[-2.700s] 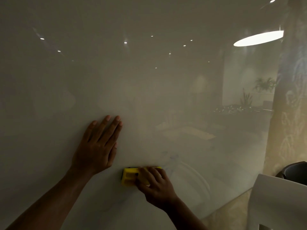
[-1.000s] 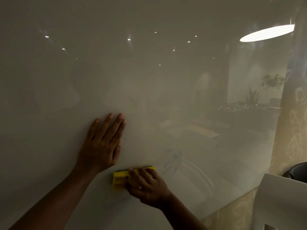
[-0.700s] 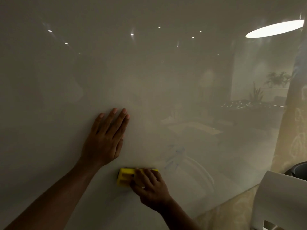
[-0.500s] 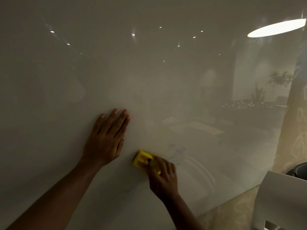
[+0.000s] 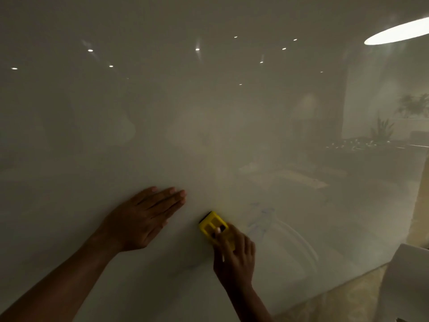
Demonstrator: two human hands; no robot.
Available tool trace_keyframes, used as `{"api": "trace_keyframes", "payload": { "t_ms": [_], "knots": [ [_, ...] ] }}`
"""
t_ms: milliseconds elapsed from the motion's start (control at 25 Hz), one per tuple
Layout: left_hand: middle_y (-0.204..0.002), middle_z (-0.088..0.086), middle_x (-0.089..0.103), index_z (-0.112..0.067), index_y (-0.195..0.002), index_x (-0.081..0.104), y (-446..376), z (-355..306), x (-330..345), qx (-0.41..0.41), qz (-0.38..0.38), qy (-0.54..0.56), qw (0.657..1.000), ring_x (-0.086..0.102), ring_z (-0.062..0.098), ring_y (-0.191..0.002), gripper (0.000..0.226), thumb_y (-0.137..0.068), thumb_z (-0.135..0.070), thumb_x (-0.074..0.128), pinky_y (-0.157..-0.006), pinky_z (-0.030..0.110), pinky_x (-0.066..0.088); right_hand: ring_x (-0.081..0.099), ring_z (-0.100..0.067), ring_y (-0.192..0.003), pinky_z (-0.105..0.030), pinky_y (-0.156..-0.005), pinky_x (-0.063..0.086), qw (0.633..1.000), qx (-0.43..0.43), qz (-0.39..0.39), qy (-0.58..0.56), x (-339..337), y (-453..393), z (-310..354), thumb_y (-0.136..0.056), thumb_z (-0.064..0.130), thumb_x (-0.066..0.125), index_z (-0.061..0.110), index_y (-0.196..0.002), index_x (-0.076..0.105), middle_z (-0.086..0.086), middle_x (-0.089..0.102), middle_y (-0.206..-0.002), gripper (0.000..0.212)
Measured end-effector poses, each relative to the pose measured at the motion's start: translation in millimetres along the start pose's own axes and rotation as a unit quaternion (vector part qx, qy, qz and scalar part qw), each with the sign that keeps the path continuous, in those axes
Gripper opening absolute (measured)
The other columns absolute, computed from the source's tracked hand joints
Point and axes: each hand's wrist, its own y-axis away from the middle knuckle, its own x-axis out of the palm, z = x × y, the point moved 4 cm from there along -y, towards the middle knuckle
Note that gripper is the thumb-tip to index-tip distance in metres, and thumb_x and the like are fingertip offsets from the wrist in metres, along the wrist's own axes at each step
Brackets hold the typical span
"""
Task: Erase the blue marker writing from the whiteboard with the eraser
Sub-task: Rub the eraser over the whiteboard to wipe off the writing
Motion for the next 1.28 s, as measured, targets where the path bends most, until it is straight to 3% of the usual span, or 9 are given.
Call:
{"api": "trace_keyframes", "payload": {
  "t_ms": [160, 320, 480, 680, 880, 960, 1120, 1160, 1280],
  "knots": [
    [-0.174, 0.009, 0.038, -0.01, -0.164, 0.044, 4.5, 1.6, -2.5, -0.065, -0.015, -0.018, 0.998, 0.034, 0.026, -0.162, 0.065, -0.103, -0.03, 0.046, -0.131, 0.044, 0.021, 0.061, -0.037, -0.106, -0.041, -0.086, 0.046, 0.994, 0.072, 0.039, -0.079, 27.5, 19.0, 23.2, -0.094, 0.026, 0.069, 0.026, -0.133, 0.062, -0.015, 0.059, -0.135, 0.039],
    [-0.176, 0.012, 0.033, -0.005, -0.166, 0.039, 9.8, 3.3, -4.9, -0.136, -0.038, -0.037, 0.989, 0.029, 0.031, -0.163, 0.064, -0.107, -0.03, 0.04, -0.133, 0.048, 0.019, 0.063, -0.035, -0.116, -0.042, -0.092, 0.051, 0.967, -0.223, 0.12, -0.027, 52.8, 67.3, 54.4, -0.096, 0.018, 0.054, 0.032, -0.128, 0.064, -0.014, 0.055, -0.146, 0.036],
    [-0.177, 0.011, 0.032, -0.006, -0.167, 0.037, 10.7, 2.2, -2.8, -0.125, -0.043, -0.032, 0.991, 0.024, 0.029, -0.166, 0.062, -0.109, -0.026, 0.037, -0.131, 0.05, 0.023, 0.064, -0.035, -0.119, -0.044, -0.096, 0.053, 0.923, -0.357, 0.142, 0.024, 53.3, 64.1, 55.8, -0.103, 0.024, 0.051, 0.033, -0.123, 0.068, -0.013, 0.051, -0.154, 0.028],
    [-0.177, 0.01, 0.031, -0.006, -0.168, 0.035, 11.4, 2.0, -0.8, -0.132, -0.045, -0.031, 0.99, 0.023, 0.029, -0.166, 0.063, -0.109, -0.026, 0.037, -0.132, 0.049, 0.022, 0.069, -0.037, -0.11, -0.043, -0.089, 0.053, 0.968, -0.246, 0.044, 0.036, 26.0, 0.4, 48.2, -0.081, 0.012, 0.08, 0.029, -0.125, 0.068, -0.015, 0.064, -0.139, 0.049],
    [-0.178, 0.01, 0.03, -0.007, -0.168, 0.035, 12.3, -0.2, -0.1, -0.141, -0.051, -0.038, 0.988, 0.024, 0.029, -0.166, 0.063, -0.108, -0.026, 0.038, -0.131, 0.049, 0.023, 0.062, -0.036, -0.108, -0.04, -0.085, 0.045, 0.988, -0.147, -0.024, 0.039, 17.9, -27.5, 52.9, -0.099, 0.026, 0.072, 0.027, -0.138, 0.062, -0.016, 0.066, -0.135, 0.041],
    [-0.178, 0.009, 0.031, -0.007, -0.168, 0.035, 12.4, -0.7, 0.4, -0.142, -0.053, -0.033, 0.988, 0.025, 0.029, -0.166, 0.064, -0.107, -0.026, 0.038, -0.131, 0.05, 0.024, 0.062, -0.036, -0.111, -0.041, -0.087, 0.045, 0.988, -0.15, -0.015, 0.024, 21.7, -17.0, 53.7, -0.098, 0.023, 0.072, 0.026, -0.138, 0.064, -0.015, 0.063, -0.138, 0.041],
    [-0.178, 0.009, 0.031, -0.007, -0.169, 0.035, 12.8, -0.8, 1.7, -0.145, -0.058, -0.028, 0.987, 0.026, 0.029, -0.165, 0.066, -0.105, -0.026, 0.04, -0.129, 0.052, 0.027, 0.069, -0.037, -0.111, -0.042, -0.09, 0.054, 0.955, -0.278, 0.086, 0.05, 22.0, 19.8, 41.5, -0.081, 0.011, 0.078, 0.027, -0.118, 0.075, -0.013, 0.062, -0.14, 0.041],
    [-0.178, 0.01, 0.031, -0.007, -0.169, 0.035, 12.6, -1.5, 1.8, -0.144, -0.059, -0.028, 0.987, 0.026, 0.029, -0.165, 0.066, -0.105, -0.026, 0.04, -0.129, 0.052, 0.027, 0.071, -0.037, -0.109, -0.043, -0.089, 0.056, 0.953, -0.284, 0.069, 0.076, 11.5, 7.1, 31.9, -0.083, 0.012, 0.073, 0.024, -0.116, 0.077, -0.013, 0.063, -0.138, 0.036],
    [-0.178, 0.01, 0.029, -0.007, -0.168, 0.035, 9.7, -1.1, -0.6, -0.14, -0.055, -0.033, 0.988, 0.026, 0.03, -0.165, 0.067, -0.105, -0.027, 0.041, -0.13, 0.052, 0.026, 0.066, -0.04, -0.102, -0.042, -0.085, 0.049, 0.991, -0.077, -0.058, 0.09, -22.8, -64.5, 9.7, -0.094, 0.023, 0.061, 0.019, -0.128, 0.068, -0.015, 0.063, -0.13, 0.036]
  ]
}}
